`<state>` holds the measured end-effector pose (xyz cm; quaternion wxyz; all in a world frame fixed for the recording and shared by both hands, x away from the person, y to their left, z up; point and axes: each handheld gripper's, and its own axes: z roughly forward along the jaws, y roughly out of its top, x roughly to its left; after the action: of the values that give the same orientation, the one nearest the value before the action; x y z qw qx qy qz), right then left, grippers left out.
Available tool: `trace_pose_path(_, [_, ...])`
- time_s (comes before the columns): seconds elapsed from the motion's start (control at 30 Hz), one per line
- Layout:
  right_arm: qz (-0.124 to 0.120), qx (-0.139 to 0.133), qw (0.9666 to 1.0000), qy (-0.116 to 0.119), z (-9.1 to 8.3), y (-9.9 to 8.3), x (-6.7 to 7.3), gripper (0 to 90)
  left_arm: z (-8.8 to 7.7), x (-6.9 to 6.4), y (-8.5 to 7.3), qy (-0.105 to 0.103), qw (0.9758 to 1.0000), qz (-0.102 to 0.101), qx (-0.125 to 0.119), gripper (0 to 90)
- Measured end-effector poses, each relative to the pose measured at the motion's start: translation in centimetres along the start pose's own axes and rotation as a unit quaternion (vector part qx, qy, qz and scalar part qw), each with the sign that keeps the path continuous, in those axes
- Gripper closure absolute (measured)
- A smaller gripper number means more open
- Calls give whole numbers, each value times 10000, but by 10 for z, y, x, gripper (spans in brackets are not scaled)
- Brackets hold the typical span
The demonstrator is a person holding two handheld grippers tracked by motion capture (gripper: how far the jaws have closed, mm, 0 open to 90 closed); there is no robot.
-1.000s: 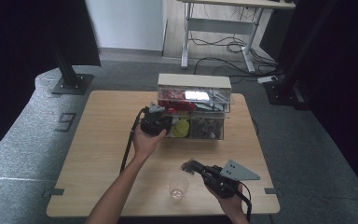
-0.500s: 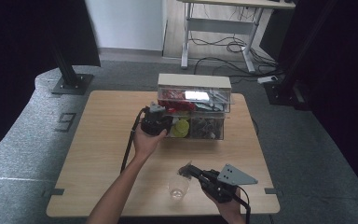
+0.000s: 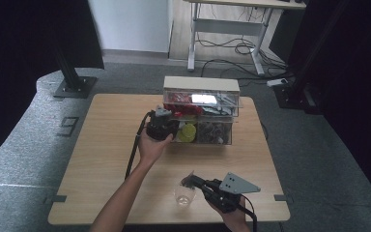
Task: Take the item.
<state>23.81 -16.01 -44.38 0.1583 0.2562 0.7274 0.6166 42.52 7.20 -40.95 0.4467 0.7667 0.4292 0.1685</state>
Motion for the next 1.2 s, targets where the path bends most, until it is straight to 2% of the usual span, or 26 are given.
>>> trace_pose_path(0.37, [23, 265, 9996, 90, 10, -12, 2, 888, 0, 0, -1, 4, 10000, 4, 5, 848])
trace_pose_path(0.83, [27, 462, 9989, 105, 16, -20, 0, 886, -1, 0, -1, 31, 10000, 3, -11, 846])
trace_pose_path(1.2, [-38, 579, 9983, 68, 18, -23, -1, 840, 0, -1, -1, 22, 10000, 5, -8, 843])
